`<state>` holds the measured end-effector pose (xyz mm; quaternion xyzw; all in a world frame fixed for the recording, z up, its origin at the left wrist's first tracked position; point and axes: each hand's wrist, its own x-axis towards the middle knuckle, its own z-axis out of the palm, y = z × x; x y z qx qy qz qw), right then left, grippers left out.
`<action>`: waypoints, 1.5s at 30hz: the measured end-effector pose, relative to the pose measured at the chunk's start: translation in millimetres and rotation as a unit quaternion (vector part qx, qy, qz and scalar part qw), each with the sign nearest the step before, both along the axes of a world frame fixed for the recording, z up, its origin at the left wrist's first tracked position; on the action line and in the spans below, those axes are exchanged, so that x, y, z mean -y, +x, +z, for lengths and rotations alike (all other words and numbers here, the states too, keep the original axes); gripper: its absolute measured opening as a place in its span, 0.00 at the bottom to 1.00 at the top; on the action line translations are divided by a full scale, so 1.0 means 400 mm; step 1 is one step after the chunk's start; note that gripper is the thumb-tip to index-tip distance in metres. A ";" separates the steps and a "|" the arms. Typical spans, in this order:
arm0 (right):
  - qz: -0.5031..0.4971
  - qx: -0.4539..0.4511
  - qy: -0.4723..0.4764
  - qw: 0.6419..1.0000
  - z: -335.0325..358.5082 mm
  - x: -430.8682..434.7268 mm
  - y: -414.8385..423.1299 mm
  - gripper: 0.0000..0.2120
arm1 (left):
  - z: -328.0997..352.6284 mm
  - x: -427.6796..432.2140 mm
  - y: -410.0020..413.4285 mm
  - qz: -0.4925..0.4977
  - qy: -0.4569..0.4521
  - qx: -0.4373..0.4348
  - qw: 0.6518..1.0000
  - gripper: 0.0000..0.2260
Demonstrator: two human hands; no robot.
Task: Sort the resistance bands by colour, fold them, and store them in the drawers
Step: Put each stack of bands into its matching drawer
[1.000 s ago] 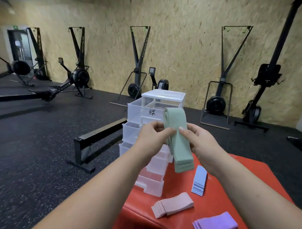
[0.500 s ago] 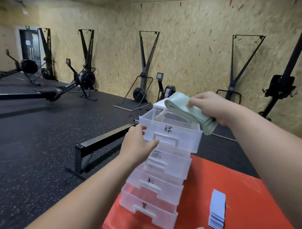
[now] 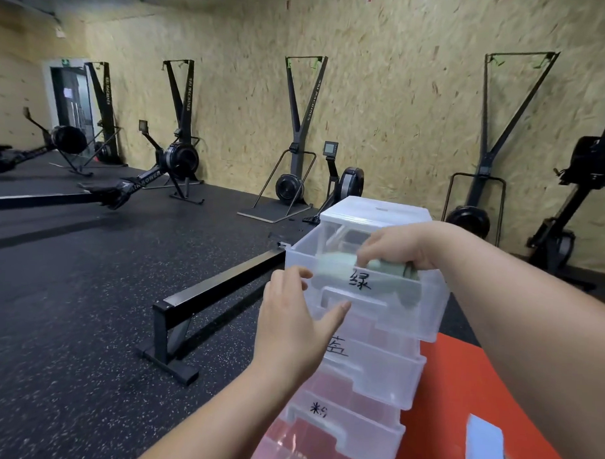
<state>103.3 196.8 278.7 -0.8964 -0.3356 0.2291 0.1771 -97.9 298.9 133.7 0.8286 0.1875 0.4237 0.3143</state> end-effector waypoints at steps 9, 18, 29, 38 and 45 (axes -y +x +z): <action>0.091 0.228 -0.102 0.964 -0.013 0.022 -0.012 0.14 | -0.006 0.015 0.012 0.021 -0.007 -0.011 1.000 0.27; 0.066 0.298 0.073 0.950 0.016 0.114 -0.009 0.09 | 0.024 0.011 0.063 0.064 -0.013 -0.041 0.997 0.27; -0.073 0.285 0.290 0.911 -0.058 0.370 -0.009 0.11 | 0.086 0.030 0.197 0.055 -0.047 -0.130 0.989 0.30; -0.123 0.204 0.178 0.955 -0.290 0.627 -0.019 0.11 | 0.029 0.280 0.119 -0.058 0.032 0.050 0.997 0.15; -0.161 0.150 0.087 0.972 -0.493 0.773 -0.025 0.15 | -0.119 0.507 0.103 -0.218 0.179 0.047 0.958 0.10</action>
